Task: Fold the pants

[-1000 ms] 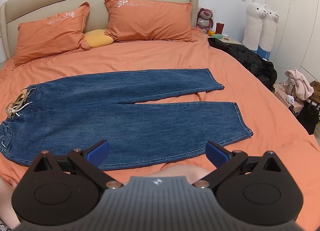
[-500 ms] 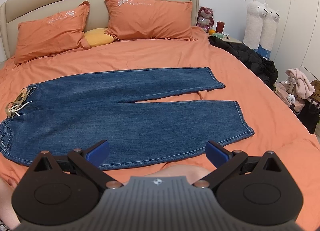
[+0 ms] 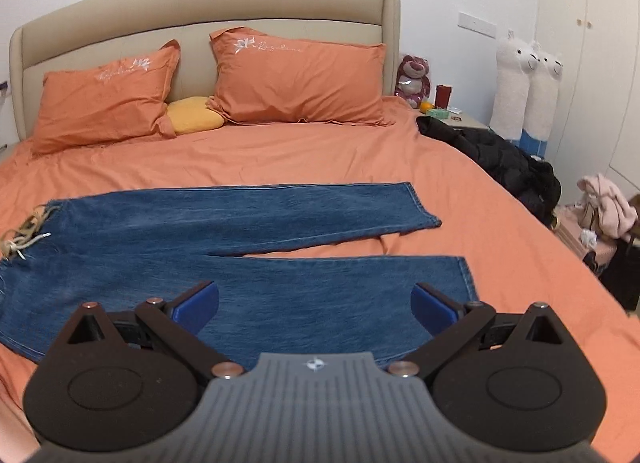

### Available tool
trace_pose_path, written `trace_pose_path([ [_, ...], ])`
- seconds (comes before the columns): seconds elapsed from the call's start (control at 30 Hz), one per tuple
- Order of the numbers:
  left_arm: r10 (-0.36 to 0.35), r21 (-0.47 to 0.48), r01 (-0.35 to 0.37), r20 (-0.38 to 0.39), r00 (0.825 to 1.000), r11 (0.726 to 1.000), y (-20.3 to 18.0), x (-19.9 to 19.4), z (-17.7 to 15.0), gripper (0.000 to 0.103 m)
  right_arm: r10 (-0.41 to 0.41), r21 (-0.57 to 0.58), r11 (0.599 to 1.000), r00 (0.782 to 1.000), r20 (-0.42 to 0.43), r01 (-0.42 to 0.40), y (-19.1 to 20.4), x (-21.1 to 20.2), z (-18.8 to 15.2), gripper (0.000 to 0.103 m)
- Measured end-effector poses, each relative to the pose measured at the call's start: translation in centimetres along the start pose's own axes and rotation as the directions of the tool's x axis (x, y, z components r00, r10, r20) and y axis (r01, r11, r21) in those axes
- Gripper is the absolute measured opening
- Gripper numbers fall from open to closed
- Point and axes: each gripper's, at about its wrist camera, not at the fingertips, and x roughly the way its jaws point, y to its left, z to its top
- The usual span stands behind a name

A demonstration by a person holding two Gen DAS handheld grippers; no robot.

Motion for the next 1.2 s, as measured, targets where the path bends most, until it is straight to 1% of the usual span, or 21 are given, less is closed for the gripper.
trace_pose_path([
  [0.1,-0.023,0.092,0.026,-0.03,0.999,0.995,1.4,1.6,0.2,0.087,0.042,-0.017,0.999,0.998,-0.036,-0.042,-2.1,2.1,1.1,0.098],
  [0.23,-0.021,0.166,0.04,-0.113,0.993,0.985,3.1,5.3,-0.9,0.087,0.068,-0.047,0.996,0.994,-0.081,-0.072,-4.4,5.6,2.2,0.097],
  [0.3,-0.003,0.245,0.042,-0.16,0.987,0.969,3.3,7.8,-1.9,0.087,0.04,-0.085,0.995,0.994,-0.1,-0.049,-5.0,7.6,2.6,0.092],
  [0.33,0.001,0.288,0.055,-0.192,0.981,0.956,3.3,9.0,-2.5,0.087,0.024,-0.122,0.992,0.994,-0.106,-0.037,-5.2,8.5,2.7,0.083],
  [0.37,0.006,0.328,0.068,-0.22,0.975,0.942,3.1,10.2,-3.2,0.086,0.008,-0.164,0.986,0.994,-0.113,-0.026,-5.3,9.5,2.7,0.072],
  [0.4,0.005,0.358,0.087,-0.248,0.969,0.93,2.9,11.3,-3.8,0.086,-0.014,-0.199,0.98,0.992,-0.126,-0.011,-5.4,10.6,2.8,0.067],
  [0.43,-0.003,0.388,0.116,-0.28,0.96,0.914,2.4,12.3,-4.3,0.086,-0.032,-0.216,0.976,0.988,-0.15,-0.002,-5.6,11.6,2.8,0.059],
  [0.47,-0.015,0.421,0.152,-0.311,0.95,0.894,2.0,13.2,-4.8,0.086,-0.041,-0.226,0.974,0.983,-0.179,-0.001,-6.0,12.7,2.8,0.052],
  [0.5,-0.024,0.458,0.183,-0.332,0.943,0.87,1.5,14.0,-5.4,0.086,-0.049,-0.237,0.972,0.978,-0.205,-0.001,-6.3,13.8,2.6,0.049],
  [0.57,-0.025,0.528,0.23,-0.366,0.93,0.817,0.1,15.4,-6.5,0.086,-0.082,-0.272,0.962,0.967,-0.241,0.014,-6.8,15.5,2.1,0.038],
  [0.6,-0.027,0.56,0.254,-0.381,0.924,0.788,-0.7,16.0,-7.0,0.086,-0.101,-0.292,0.956,0.96,-0.26,0.022,-7.1,16.4,1.8,0.037],
  [0.7,-0.037,0.645,0.297,-0.384,0.922,0.704,-3.1,17.2,-8.3,0.086,-0.158,-0.34,0.939,0.939,-0.305,0.048,-8.1,18.5,0.7,0.035],
  [0.77,-0.061,0.673,0.34,-0.403,0.913,0.657,-4.4,17.9,-8.9,0.086,-0.177,-0.333,0.941,0.924,-0.338,0.059,-8.9,19.5,0.1,0.035],
  [0.8,-0.073,0.677,0.364,-0.417,0.906,0.64,-4.8,18.3,-9.1,0.086,-0.177,-0.326,0.944,0.917,-0.356,0.056,-9.3,20.1,-0.2,0.035],
  [0.87,-0.089,0.68,0.408,-0.453,0.887,0.609,-5.7,19.1,-9.7,0.086,-0.191,-0.336,0.94,0.906,-0.379,0.057,-9.7,20.9,-0.9,0.035],
  [0.93,-0.081,0.683,0.442,-0.492,0.867,0.581,-6.5,20.0,-10.4,0.086,-0.207,-0.353,0.934,0.894,-0.397,0.059,-10.1,21.6,-1.5,0.035],
  [0.97,-0.076,0.682,0.465,-0.517,0.852,0.564,-6.8,20.3,-10.8,0.086,-0.206,-0.353,0.934,0.892,-0.401,0.057,-10.2,21.8,-1.8,0.035],
  [1.0,-0.073,0.687,0.481,-0.532,0.843,0.545,-7.1,20.4,-11.1,0.086,-0.202,-0.348,0.936,0.891,-0.405,0.054,-10.4,22.0,-2.0,0.035],
  [1.07,-0.057,0.712,0.473,-0.523,0.85,0.519,-7.6,20.5,-11.7,0.086,-0.191,-0.333,0.941,0.892,-0.409,0.049,-10.8,22.3,-2.2,0.035],
  [1.1,-0.048,0.714,0.472,-0.527,0.849,0.517,-7.7,20.7,-11.7,0.086,-0.181,-0.328,0.944,0.894,-0.411,0.041,-10.9,22.4,-2.3,0.035],
  [1.2,-0.011,0.705,0.459,-0.539,0.842,0.54,-8.1,21.3,-11.8,0.086,-0.147,-0.334,0.942,0.893,-0.426,-0.005,-11.2,22.9,-2.8,0.036],
])
